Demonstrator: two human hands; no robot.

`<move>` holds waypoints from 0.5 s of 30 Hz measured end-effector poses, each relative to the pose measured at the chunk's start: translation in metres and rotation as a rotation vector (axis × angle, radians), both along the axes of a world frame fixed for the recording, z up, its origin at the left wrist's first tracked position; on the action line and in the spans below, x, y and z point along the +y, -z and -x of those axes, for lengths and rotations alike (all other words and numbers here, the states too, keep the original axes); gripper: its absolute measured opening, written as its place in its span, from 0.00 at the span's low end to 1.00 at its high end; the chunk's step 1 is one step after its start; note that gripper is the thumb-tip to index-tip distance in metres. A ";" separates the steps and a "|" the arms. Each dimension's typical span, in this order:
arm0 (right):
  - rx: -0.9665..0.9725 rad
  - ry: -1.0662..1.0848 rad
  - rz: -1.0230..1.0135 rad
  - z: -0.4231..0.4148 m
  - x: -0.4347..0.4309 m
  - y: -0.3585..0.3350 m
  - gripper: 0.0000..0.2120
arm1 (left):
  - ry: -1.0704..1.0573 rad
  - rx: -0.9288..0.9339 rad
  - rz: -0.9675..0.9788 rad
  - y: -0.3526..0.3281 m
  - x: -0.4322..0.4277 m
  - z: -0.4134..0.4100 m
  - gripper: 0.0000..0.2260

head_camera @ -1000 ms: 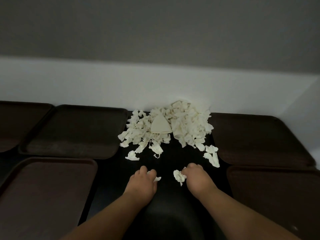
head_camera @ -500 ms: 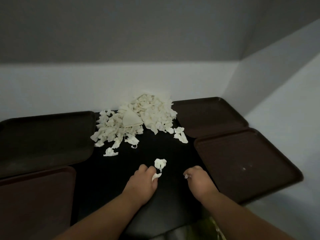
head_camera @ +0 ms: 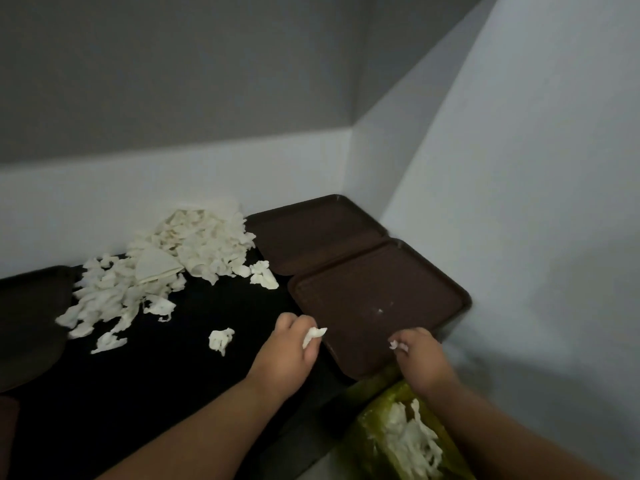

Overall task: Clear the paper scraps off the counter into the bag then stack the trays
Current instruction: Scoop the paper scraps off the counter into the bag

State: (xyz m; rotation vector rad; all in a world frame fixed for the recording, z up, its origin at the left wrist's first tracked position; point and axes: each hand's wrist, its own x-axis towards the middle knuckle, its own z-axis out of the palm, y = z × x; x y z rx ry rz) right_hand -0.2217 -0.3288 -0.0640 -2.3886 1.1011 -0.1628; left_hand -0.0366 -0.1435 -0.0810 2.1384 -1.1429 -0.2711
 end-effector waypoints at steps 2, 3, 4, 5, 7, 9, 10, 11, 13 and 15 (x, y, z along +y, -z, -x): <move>0.003 0.072 -0.012 0.032 -0.023 0.005 0.10 | 0.052 0.058 0.024 -0.005 -0.029 0.028 0.07; 0.003 0.115 -0.024 0.049 -0.034 0.007 0.09 | 0.094 0.083 0.019 -0.007 -0.044 0.042 0.07; -0.006 0.155 -0.032 0.064 -0.045 0.009 0.09 | 0.144 0.106 0.009 -0.009 -0.059 0.057 0.07; -0.020 0.192 -0.043 0.079 -0.055 0.010 0.08 | 0.195 0.130 -0.006 -0.011 -0.073 0.071 0.07; -0.043 0.267 -0.082 0.105 -0.076 0.017 0.08 | 0.267 0.170 -0.039 -0.011 -0.101 0.099 0.09; -0.059 0.331 -0.129 0.126 -0.094 0.025 0.08 | 0.293 0.201 -0.078 -0.009 -0.125 0.124 0.10; -0.067 0.357 -0.156 0.134 -0.101 0.030 0.09 | 0.298 0.214 -0.103 -0.008 -0.137 0.136 0.11; -0.076 0.379 -0.181 0.140 -0.109 0.036 0.09 | 0.303 0.224 -0.139 -0.006 -0.147 0.146 0.13; -0.082 0.403 -0.239 0.151 -0.122 0.047 0.09 | 0.319 0.219 -0.230 0.001 -0.167 0.163 0.15; -0.089 0.416 -0.299 0.159 -0.131 0.057 0.10 | 0.313 0.219 -0.307 0.009 -0.183 0.175 0.17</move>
